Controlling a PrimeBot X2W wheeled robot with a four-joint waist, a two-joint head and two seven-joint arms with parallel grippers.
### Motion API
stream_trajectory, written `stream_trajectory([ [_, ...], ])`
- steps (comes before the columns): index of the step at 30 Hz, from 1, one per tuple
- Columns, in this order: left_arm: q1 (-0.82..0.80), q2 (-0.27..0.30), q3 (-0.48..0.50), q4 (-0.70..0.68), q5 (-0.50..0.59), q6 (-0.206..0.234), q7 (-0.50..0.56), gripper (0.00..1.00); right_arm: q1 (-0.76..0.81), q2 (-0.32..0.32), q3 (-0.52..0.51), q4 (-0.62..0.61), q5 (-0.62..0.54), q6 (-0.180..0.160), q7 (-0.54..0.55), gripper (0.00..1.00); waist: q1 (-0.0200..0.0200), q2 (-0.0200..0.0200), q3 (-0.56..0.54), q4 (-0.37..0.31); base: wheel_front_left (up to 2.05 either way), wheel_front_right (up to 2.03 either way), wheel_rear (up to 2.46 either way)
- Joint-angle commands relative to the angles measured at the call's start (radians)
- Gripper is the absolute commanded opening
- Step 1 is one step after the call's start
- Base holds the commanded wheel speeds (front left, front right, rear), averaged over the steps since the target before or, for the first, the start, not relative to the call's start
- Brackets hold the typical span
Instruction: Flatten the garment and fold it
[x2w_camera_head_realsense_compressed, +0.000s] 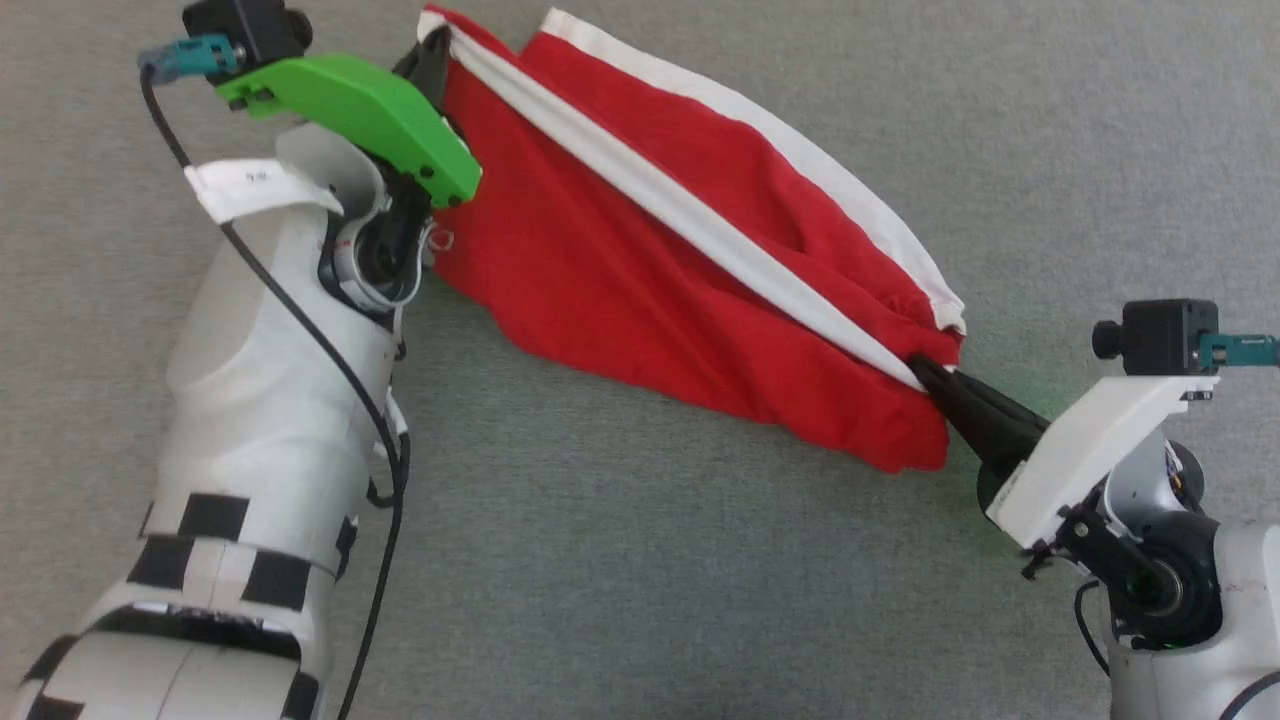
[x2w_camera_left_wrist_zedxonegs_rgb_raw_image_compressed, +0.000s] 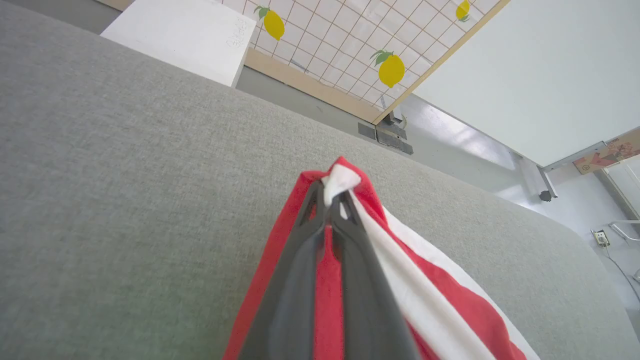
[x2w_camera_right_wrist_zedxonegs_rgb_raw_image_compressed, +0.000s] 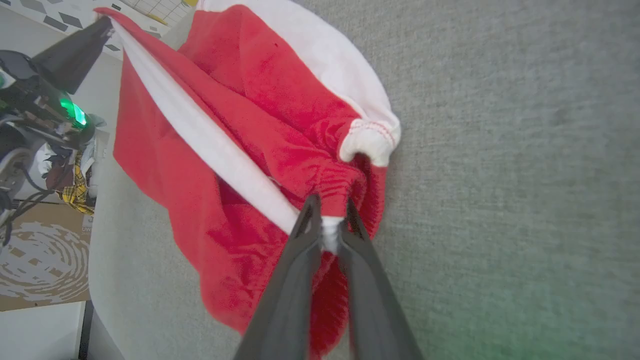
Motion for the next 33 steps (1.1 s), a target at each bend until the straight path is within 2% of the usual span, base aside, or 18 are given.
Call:
stream_trajectory([
  [1, -0.035, 0.001, -0.002, 0.014, 0.007, -0.009, -0.011, 0.00, -0.014, -0.002, 0.006, 0.014, 0.008, -0.002, -0.009, 0.00, 0.0000, 0.0000, 0.066, -0.056, 0.00, 0.00, 0.00],
  [6, -0.097, -0.009, -0.015, 0.079, 0.015, -0.027, -0.027, 0.00, -0.032, -0.002, 0.027, 0.030, 0.030, -0.002, -0.036, 0.00, 0.0000, 0.0000, 0.094, -0.079, 0.00, 0.00, 0.00],
  [18, -0.167, -0.001, -0.028, 0.206, 0.025, -0.040, -0.050, 0.00, -0.033, -0.001, 0.067, 0.045, 0.051, -0.002, -0.064, 0.00, 0.0000, 0.0000, 0.116, -0.124, 0.00, 0.00, 0.00],
  [19, -0.170, 0.001, -0.029, 0.216, 0.026, -0.037, -0.048, 0.00, -0.032, -0.001, 0.069, 0.045, 0.057, -0.002, -0.068, 0.07, 0.0000, 0.0000, 0.115, -0.125, 0.00, 0.00, 0.00],
  [20, -0.172, 0.000, -0.029, 0.228, 0.024, -0.035, -0.045, 0.23, -0.030, -0.001, 0.071, 0.045, 0.066, -0.002, -0.072, 1.00, 0.0000, 0.0000, 0.114, -0.125, 0.00, 0.00, 0.00],
  [21, -0.174, 0.000, -0.029, 0.236, 0.024, -0.035, -0.045, 0.87, -0.027, -0.001, 0.074, 0.045, 0.069, -0.002, -0.074, 1.00, 0.0000, 0.0000, 0.113, -0.125, 0.00, 0.00, 0.00],
  [22, -0.175, -0.001, -0.030, 0.246, 0.022, -0.034, -0.042, 1.00, -0.024, -0.001, 0.076, 0.043, 0.073, -0.002, -0.076, 1.00, 0.0000, 0.0000, 0.111, -0.123, 0.00, 0.00, 0.00],
  [29, -0.188, -0.010, -0.062, 0.301, 0.039, -0.025, -0.008, 1.00, 0.000, -0.001, 0.049, 0.021, 0.074, -0.002, -0.093, 1.00, 0.0000, 0.0000, 0.076, -0.098, 0.00, 0.00, 0.00],
  [33, -0.197, -0.002, -0.099, 0.307, 0.078, -0.026, -0.040, 1.00, 0.023, -0.001, 0.005, 0.006, 0.075, -0.002, -0.107, 1.00, 0.0000, 0.0000, 0.028, -0.081, 0.00, 0.00, 0.00],
])
